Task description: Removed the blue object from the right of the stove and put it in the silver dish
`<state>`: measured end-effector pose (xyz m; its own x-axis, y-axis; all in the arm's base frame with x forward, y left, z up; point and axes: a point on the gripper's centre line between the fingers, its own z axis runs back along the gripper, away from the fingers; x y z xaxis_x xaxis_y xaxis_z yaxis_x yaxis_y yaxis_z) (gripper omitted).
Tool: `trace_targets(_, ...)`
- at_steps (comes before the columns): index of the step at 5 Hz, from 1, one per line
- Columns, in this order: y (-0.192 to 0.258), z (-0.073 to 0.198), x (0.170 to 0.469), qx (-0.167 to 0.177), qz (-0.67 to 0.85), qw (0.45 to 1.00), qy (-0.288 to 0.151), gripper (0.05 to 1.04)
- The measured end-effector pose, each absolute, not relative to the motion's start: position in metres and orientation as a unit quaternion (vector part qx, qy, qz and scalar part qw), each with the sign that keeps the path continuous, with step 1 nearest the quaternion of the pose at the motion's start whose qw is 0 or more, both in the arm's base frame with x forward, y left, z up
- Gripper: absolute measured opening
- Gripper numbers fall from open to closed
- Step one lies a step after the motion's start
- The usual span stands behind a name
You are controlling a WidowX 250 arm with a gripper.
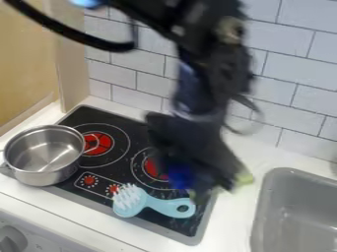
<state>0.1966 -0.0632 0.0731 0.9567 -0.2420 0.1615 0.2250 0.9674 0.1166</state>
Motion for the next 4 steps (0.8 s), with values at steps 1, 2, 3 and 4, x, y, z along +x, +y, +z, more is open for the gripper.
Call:
trace_targets(1, -0.026, 0.074, 0.200, 0.047, -0.073, 0.993, -0.083, 0.697)
trace_targets(2, 0.000, 0.073, 0.205, 0.045, -0.045, 0.994, -0.088, 0.697)
trace_targets(3, 0.019, 0.068, 0.206, 0.047, -0.026, 0.995, -0.081, 0.697)
trace_targets(4, 0.047, 0.064, 0.204, 0.052, 0.010, 0.996, -0.073, 0.697)
